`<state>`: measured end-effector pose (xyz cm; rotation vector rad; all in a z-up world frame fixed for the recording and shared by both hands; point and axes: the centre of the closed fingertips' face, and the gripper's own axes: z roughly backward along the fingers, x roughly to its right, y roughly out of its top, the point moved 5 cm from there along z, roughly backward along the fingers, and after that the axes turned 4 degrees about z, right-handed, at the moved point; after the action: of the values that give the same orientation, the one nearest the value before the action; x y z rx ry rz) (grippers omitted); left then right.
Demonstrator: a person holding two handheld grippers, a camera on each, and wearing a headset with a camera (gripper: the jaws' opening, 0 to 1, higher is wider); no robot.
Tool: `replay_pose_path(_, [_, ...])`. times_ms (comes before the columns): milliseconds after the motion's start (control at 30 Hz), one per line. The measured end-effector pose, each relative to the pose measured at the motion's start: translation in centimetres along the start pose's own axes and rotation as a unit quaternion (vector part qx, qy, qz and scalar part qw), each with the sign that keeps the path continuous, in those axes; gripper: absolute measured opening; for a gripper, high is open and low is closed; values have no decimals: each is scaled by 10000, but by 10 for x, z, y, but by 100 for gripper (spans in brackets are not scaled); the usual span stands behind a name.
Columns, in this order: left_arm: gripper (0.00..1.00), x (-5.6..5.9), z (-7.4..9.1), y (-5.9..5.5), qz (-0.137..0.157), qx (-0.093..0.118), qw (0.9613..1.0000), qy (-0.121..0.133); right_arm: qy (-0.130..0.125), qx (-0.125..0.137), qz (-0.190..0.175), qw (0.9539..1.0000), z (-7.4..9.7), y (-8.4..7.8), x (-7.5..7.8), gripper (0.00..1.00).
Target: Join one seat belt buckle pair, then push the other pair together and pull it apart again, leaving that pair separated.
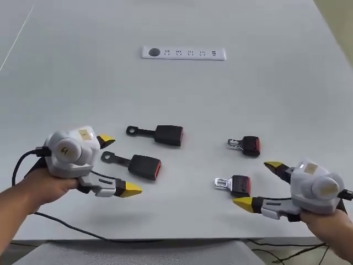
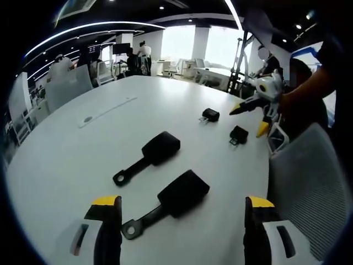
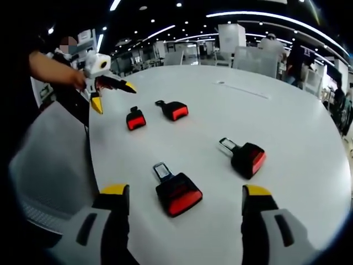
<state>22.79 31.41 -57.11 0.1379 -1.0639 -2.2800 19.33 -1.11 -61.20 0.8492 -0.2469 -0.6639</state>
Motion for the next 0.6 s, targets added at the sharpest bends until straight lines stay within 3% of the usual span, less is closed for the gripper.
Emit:
replay_pose_path(400, [89,-3,-17,0,-353,-293,9986,-281,429,-202,230,9986,-8,-2,0,79])
replay_pose_path(600, [86,-4,-28,0,-675,-508,9954,-447,597,-309,338,9972,-11,-4,1,77])
